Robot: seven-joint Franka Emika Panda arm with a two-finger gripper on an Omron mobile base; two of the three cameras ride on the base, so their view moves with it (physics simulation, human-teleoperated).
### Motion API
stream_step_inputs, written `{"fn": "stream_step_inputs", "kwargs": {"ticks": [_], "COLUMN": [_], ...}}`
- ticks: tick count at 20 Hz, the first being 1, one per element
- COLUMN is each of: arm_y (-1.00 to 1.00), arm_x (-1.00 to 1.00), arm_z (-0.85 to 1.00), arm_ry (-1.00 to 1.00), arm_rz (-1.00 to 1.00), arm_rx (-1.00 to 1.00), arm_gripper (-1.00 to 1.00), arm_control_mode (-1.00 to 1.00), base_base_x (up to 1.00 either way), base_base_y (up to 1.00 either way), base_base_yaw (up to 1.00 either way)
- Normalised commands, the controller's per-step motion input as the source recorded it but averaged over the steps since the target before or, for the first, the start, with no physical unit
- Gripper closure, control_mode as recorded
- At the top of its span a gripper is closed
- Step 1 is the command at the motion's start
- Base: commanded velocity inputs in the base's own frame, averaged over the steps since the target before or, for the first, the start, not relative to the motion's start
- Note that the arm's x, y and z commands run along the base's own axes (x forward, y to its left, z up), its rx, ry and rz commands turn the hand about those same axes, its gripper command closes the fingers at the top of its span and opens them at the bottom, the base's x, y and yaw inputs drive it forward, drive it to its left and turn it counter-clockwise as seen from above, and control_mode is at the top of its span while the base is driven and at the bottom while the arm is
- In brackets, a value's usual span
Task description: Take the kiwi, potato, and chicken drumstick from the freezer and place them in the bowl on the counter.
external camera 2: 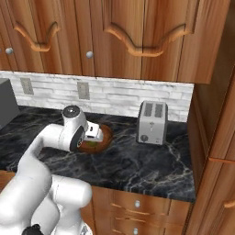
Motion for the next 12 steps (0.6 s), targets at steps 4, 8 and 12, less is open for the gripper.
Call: {"fn": "stream_step_inputs", "kwargs": {"ticks": [4,8,12], "arm_y": [0.0,0.01,0.0], "arm_x": [-0.61,-0.51,-0.52], "arm_z": [0.81,0.84,0.81], "arm_ry": [0.0,0.0,0.0], "arm_rz": [0.0,0.0,0.0], "arm_rx": [-0.01,-0.02,-0.01], "arm_gripper": [-1.0,-1.0,-1.0], "arm_control_mode": [-1.0,-1.0,-1.0], "base_base_x": [0.0,0.0,0.0], "base_base_y": [0.0,0.0,0.0], "base_base_yaw": [0.0,0.0,0.0]}}
